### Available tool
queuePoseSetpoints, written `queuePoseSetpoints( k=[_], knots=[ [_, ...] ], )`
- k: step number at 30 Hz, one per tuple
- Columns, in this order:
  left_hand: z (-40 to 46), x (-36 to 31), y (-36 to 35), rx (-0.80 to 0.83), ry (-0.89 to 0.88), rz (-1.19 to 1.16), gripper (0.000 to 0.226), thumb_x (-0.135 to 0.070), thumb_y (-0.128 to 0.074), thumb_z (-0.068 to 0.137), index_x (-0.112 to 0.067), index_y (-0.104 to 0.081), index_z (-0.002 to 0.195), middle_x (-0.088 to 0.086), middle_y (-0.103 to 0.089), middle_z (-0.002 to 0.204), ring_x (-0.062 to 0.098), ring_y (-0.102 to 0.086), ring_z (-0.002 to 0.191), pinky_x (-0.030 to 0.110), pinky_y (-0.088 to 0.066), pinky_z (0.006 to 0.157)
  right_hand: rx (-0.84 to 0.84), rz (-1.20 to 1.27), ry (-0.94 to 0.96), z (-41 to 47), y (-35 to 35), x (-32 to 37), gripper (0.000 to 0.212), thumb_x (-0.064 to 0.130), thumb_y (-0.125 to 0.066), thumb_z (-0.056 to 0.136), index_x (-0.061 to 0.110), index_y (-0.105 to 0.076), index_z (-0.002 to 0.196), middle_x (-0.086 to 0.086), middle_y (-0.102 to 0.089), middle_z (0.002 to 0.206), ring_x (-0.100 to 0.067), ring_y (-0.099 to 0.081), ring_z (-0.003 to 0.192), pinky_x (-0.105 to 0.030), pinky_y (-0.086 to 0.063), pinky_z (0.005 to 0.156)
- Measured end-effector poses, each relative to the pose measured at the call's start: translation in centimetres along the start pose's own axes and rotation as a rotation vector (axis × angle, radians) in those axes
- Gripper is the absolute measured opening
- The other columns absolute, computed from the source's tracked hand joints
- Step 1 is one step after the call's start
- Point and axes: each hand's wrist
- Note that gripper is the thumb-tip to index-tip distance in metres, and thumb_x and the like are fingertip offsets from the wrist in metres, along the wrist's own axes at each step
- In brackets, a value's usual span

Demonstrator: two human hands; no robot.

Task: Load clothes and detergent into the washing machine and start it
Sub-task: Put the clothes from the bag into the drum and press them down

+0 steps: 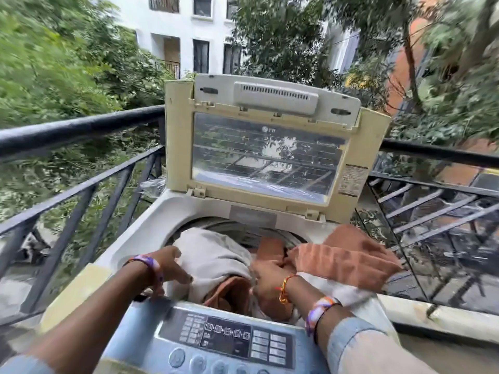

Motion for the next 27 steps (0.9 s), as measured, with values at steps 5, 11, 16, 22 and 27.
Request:
queuePoseSetpoints(
  k=[5,11,16,22,27],
  knots=[
    [-0.9,-1.9,0.1,0.112,-0.043,0.026,0.072,-0.02,-0.078,0.068,-0.01,-0.044,0.13,0.011,-0.053,0.106,0.02,-0.053,0.08,0.029,-0.049,0.056,0.029,0.053,0.035,-3.2,3.3,1.5,0.042,0.027,-0.059,0.085,0.015,-0.055,0.125,-0.01,-0.059,0.127,-0.026,-0.054,0.118,-0.034,-0.044,0.099],
    [-0.9,-7.3,-2.7,0.093,-0.298,0.26,0.056,-0.02,-0.066,0.084,-0.009,-0.044,0.135,0.011,-0.049,0.137,0.023,-0.053,0.121,0.017,-0.04,0.058,-0.556,0.06,-0.219,-6.0,5.9,-3.6,0.06,0.039,-0.061,0.079,0.028,-0.042,0.135,-0.01,-0.04,0.145,-0.028,-0.024,0.141,-0.044,-0.025,0.112],
    [-0.9,-10.5,-6.4,0.181,-0.433,0.367,0.063,-0.021,-0.068,0.082,-0.009,-0.041,0.137,0.01,-0.048,0.14,0.019,-0.049,0.126,0.017,-0.039,0.086,-0.393,0.268,-0.602,-8.1,5.0,-10.2,0.091,0.041,-0.069,0.076,0.019,-0.016,0.146,-0.02,-0.012,0.155,-0.041,-0.008,0.142,-0.063,-0.02,0.11],
    [-1.2,-15.3,-13.3,0.306,-0.654,0.565,0.09,-0.035,-0.075,0.073,-0.011,-0.026,0.144,0.01,-0.041,0.145,0.022,-0.041,0.133,0.025,-0.033,0.106,-0.394,0.476,-0.535,-10.4,2.1,-13.5,0.074,0.026,-0.056,0.091,0.02,-0.01,0.148,-0.022,-0.059,0.122,-0.034,-0.058,0.111,-0.035,-0.047,0.088],
    [-1.0,-17.2,-17.3,0.305,-0.718,0.672,0.109,-0.037,-0.076,0.071,-0.01,-0.005,0.149,0.012,-0.019,0.154,0.024,-0.024,0.142,0.028,-0.024,0.114,-0.585,0.354,-0.465,-9.6,1.1,-13.4,0.052,0.013,-0.045,0.093,0.019,-0.03,0.143,-0.016,-0.043,0.137,-0.033,-0.05,0.12,-0.036,-0.045,0.097]
  ],
)
Point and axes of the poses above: each hand's wrist, its own z-axis towards the middle knuckle, its own y-axis out of the back of the hand, x = y × z
